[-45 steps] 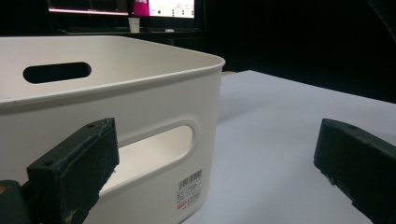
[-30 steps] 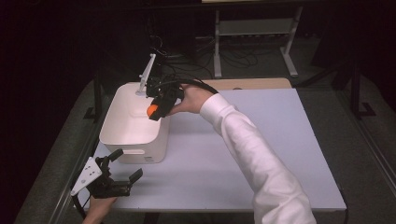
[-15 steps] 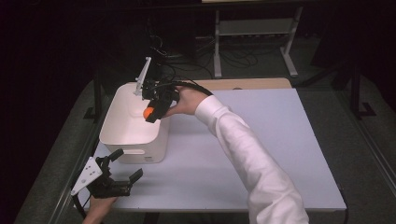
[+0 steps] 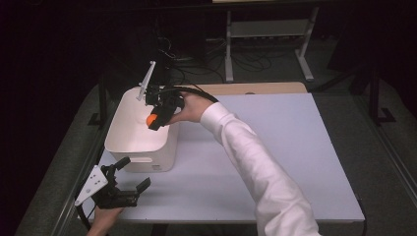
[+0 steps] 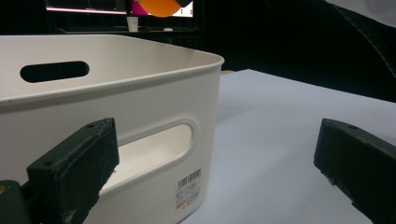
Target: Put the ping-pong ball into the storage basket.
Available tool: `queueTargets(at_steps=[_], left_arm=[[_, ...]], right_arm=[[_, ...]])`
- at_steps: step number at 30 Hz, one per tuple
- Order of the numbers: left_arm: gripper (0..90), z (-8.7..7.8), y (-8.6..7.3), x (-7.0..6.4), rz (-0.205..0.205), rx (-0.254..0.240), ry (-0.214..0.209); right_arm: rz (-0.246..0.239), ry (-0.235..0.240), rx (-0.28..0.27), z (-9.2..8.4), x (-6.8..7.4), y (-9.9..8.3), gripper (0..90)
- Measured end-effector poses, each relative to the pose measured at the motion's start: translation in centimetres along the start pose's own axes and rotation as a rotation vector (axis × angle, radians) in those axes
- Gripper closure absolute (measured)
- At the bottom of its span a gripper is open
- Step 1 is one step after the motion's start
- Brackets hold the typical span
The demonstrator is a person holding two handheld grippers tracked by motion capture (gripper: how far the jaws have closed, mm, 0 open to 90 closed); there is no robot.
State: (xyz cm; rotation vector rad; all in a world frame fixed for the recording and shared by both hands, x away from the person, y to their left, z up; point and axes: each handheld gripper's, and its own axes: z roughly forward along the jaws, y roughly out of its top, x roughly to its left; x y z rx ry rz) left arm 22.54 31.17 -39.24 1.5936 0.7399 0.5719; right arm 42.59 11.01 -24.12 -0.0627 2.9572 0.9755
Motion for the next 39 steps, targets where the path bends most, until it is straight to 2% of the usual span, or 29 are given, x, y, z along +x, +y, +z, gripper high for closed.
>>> queueTargets(at_steps=[3, 7, 9, 10, 15, 18, 23, 32, 39], left_arm=[[0.0, 0.0, 0.0, 0.0, 0.0, 0.002, 0.001], [0.0, 0.1, -0.1, 0.0, -0.005, 0.002, 0.002], [0.0, 0.1, -0.1, 0.0, -0.003, 0.001, 0.001], [0.0, 0.1, -0.1, 0.0, -0.002, 0.002, 0.002], [0.0, 0.1, -0.1, 0.0, -0.004, 0.005, 0.004], [0.0, 0.1, -0.1, 0.0, -0.002, 0.008, 0.006], [0.0, 0.1, -0.1, 0.0, 0.0, 0.007, 0.008], [0.0, 0.1, -0.1, 0.0, 0.002, 0.011, 0.012], [0.0, 0.1, -0.1, 0.0, 0.006, 0.012, 0.015]], right_arm=[[0.017, -0.008, -0.001, 0.3, -0.2, 0.0, 46.7], [0.059, -0.008, -0.005, 0.5, -0.5, -0.4, 35.3], [0.071, -0.024, -0.005, 0.4, -0.6, -0.8, 29.7], [0.089, -0.027, -0.005, 0.3, -0.6, -1.0, 27.0], [0.112, -0.059, -0.035, -0.5, -0.7, -1.9, 13.3], [0.12, -0.074, -0.046, -1.0, -0.7, -2.4, 11.3], [0.146, -0.096, -0.063, -1.8, -0.8, -3.0, 2.0], [0.182, -0.119, -0.097, -3.2, -0.7, -4.5, 0.0], [0.188, -0.136, -0.132, -4.0, -0.6, -5.7, 0.0]])
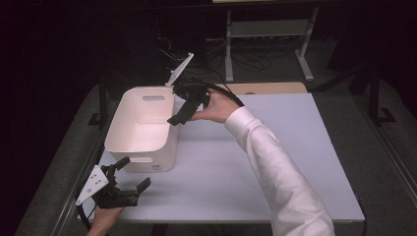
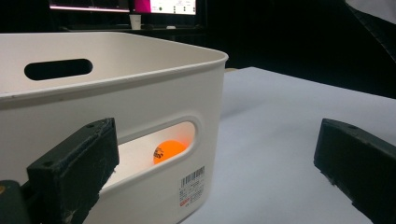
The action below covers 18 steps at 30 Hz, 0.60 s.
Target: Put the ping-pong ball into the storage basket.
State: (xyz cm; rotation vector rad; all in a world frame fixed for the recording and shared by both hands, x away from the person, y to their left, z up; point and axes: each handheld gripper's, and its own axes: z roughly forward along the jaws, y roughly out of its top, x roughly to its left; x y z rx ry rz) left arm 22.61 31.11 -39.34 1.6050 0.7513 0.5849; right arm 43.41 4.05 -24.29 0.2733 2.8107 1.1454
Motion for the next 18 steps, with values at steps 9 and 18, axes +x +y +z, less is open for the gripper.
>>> queueTargets(at_steps=[9, 18], left_arm=[[0.0, 0.0, 0.0, 0.0, 0.001, 0.005, 0.001], [0.0, 0.0, 0.0, 0.0, 0.003, 0.007, 0.002]], right_arm=[[0.006, -0.025, -0.03, -1.2, -0.1, -1.3, 0.1], [0.01, -0.043, -0.048, -2.3, -0.2, -2.3, 0.6]])
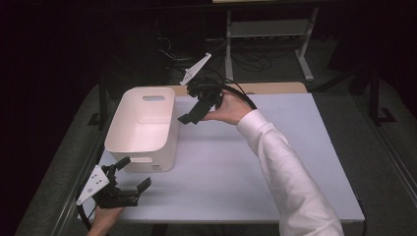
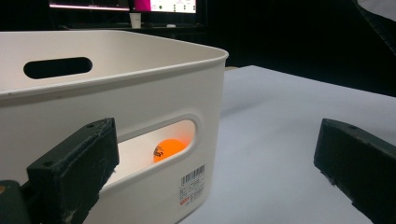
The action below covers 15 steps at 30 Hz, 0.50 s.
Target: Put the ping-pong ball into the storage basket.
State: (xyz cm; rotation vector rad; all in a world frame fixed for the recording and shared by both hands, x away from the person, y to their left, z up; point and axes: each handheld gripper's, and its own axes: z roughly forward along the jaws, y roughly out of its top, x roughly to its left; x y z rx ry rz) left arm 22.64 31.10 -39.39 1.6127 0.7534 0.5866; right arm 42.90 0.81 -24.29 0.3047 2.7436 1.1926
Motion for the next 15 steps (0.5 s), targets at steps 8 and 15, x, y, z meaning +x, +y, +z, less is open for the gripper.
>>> queueTargets(at_steps=[8, 15], left_arm=[[0.0, 0.0, 0.0, 0.0, 0.0, 0.0, -0.001], [0.0, 0.0, 0.0, 0.0, 0.003, 0.002, -0.002]], right_arm=[[0.008, -0.011, -0.01, -0.5, 0.1, -0.8, 0.6], [0.005, -0.015, -0.001, -0.6, 0.3, -1.6, 0.6]])
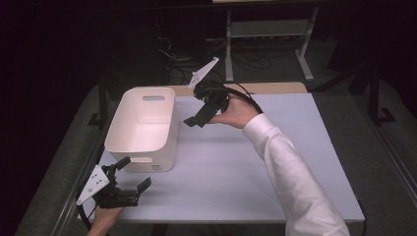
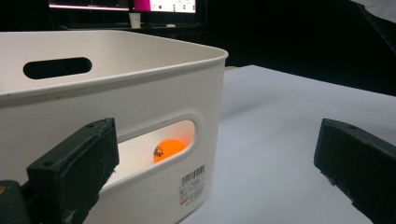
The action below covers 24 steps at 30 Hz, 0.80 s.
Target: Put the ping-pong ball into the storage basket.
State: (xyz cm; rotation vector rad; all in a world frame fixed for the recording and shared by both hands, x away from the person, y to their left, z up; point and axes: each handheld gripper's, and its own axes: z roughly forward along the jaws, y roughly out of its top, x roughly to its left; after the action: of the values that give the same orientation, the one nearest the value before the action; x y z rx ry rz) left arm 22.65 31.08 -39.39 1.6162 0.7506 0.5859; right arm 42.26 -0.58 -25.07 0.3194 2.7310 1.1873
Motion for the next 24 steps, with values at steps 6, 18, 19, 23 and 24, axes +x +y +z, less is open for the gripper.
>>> queueTargets(at_steps=[6, 18, 19, 23, 24], left_arm=[[0.0, 0.0, 0.0, 0.0, 0.002, 0.0, -0.001], [0.0, 0.1, 0.0, 0.1, 0.007, 0.002, -0.001], [0.0, 0.1, 0.0, 0.1, 0.007, 0.002, -0.001], [0.0, 0.1, 0.0, 0.0, 0.002, -0.003, -0.001], [0.0, 0.1, 0.0, 0.0, 0.002, -0.003, -0.001]], right_arm=[[0.002, -0.007, 0.004, 0.0, 0.2, -0.9, 0.6], [0.05, -0.016, -0.005, -0.7, 0.1, -3.4, 0.5], [0.058, -0.016, -0.008, -0.8, 0.1, -3.6, 0.5], [0.071, -0.022, -0.019, -1.3, 0.0, -4.5, 0.5], [0.075, -0.024, -0.024, -1.4, 0.1, -4.7, 0.5]])
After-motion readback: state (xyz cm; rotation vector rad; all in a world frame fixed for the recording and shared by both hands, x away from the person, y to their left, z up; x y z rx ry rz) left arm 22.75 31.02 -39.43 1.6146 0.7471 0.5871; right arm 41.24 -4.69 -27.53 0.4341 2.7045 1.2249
